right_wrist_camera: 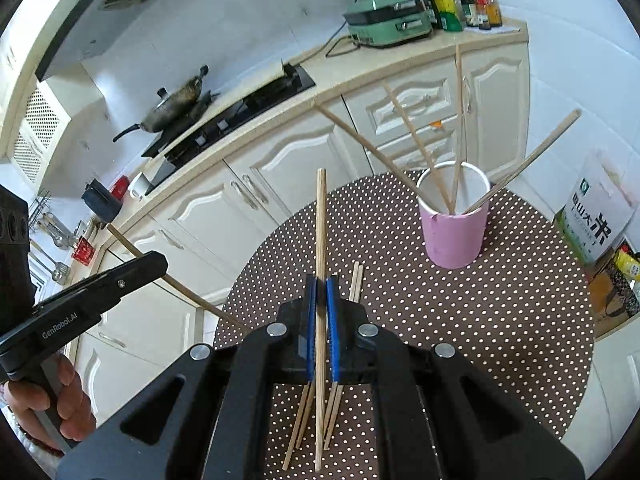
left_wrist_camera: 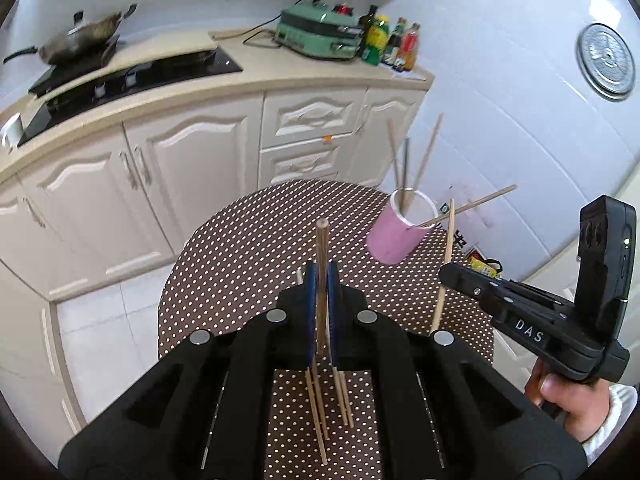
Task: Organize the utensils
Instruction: 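Lift both held chopsticks upright and carry them over the pink cup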
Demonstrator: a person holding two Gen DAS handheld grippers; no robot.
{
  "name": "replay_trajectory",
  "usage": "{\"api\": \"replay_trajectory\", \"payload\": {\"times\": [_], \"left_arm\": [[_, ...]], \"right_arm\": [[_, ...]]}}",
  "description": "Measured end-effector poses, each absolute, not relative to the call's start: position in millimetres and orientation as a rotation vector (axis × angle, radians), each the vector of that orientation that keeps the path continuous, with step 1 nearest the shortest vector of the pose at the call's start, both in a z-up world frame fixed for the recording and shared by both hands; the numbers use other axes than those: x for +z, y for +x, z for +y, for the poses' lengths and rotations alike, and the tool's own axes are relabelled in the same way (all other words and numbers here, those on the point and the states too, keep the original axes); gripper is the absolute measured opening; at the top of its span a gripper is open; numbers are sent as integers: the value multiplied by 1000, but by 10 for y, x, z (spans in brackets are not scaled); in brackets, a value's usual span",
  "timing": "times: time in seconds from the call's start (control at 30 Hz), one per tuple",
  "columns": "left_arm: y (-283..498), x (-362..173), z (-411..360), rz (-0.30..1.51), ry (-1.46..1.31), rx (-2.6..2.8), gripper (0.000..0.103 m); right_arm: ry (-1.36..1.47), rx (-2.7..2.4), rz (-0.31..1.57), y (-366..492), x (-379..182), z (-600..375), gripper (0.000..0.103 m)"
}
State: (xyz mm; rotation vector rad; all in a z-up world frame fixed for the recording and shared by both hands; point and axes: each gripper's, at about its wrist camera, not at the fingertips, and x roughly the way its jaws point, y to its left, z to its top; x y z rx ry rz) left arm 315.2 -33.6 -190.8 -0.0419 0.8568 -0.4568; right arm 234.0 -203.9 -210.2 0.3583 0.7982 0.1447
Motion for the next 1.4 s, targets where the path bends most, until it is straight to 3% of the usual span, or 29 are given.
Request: {"api": "replay_trajectory", "payload": {"times": [0.87, 1.4], "left_arm": [[3381, -996, -1136, 643, -133, -662, 5], [3997, -1231, -1663, 666, -96, -653, 5]], "right_arm": [[318, -25, 528, 2281, -1355, -2836, 4], [293, -109, 460, 2736, -1254, -3142, 4]]}}
